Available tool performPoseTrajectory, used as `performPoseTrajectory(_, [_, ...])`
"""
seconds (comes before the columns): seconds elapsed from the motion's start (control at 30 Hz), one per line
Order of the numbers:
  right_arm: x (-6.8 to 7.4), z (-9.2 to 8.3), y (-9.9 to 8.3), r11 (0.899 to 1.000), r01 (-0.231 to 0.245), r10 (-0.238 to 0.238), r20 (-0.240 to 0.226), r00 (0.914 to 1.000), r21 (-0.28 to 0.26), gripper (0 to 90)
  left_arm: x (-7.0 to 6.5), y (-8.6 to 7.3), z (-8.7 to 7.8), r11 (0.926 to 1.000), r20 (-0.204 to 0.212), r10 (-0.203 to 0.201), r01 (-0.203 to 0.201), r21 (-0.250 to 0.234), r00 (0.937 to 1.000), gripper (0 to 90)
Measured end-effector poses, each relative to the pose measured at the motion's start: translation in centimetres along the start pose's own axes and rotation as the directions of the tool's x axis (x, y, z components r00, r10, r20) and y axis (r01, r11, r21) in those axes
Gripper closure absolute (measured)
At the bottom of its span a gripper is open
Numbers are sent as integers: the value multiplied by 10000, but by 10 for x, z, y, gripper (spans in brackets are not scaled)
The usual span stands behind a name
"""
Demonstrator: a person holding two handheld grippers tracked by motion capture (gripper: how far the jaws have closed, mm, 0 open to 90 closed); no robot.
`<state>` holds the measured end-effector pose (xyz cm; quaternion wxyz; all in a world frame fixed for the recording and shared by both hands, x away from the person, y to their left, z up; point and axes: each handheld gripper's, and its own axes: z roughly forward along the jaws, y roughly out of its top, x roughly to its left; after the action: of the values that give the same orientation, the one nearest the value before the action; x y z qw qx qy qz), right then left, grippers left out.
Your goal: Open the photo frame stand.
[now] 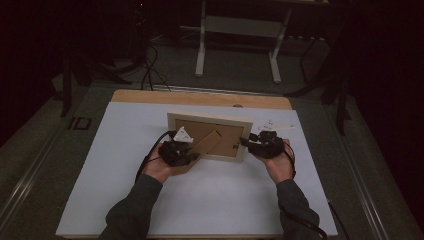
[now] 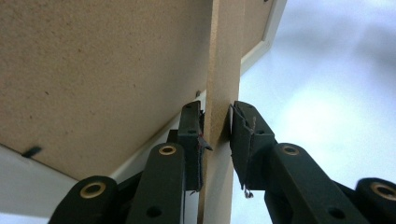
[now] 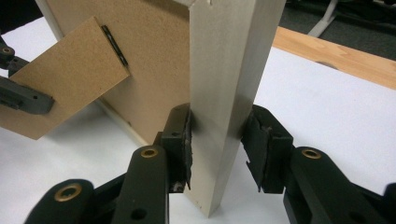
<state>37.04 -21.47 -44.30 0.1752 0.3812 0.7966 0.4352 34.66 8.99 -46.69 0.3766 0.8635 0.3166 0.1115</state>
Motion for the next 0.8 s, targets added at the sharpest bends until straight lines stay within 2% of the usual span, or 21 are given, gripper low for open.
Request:
performPoseTrajectory(0.23, [1, -1, 0, 9999, 149, -149, 152, 9998, -2, 624, 3, 2, 6, 10000, -163, -37, 38, 72, 9999, 747])
performPoseTrajectory(0.43, [1, -1, -1, 9999, 100, -98, 264, 9996, -62, 624, 7, 4, 8, 9998, -223, -203, 202, -73, 9995, 738])
performPoseTrajectory(0.67, [3, -3, -4, 9998, 124, -121, 137, 9998, -179, 624, 11, 6, 6, 9993, -231, -310, 305, -206, 9993, 725])
performPoseTrajectory(0.8, [4, -5, -6, 9996, 164, -163, 47, 9999, -226, 621, 7, 5, 4, 9998, -237, -163, 160, -148, 9996, 726])
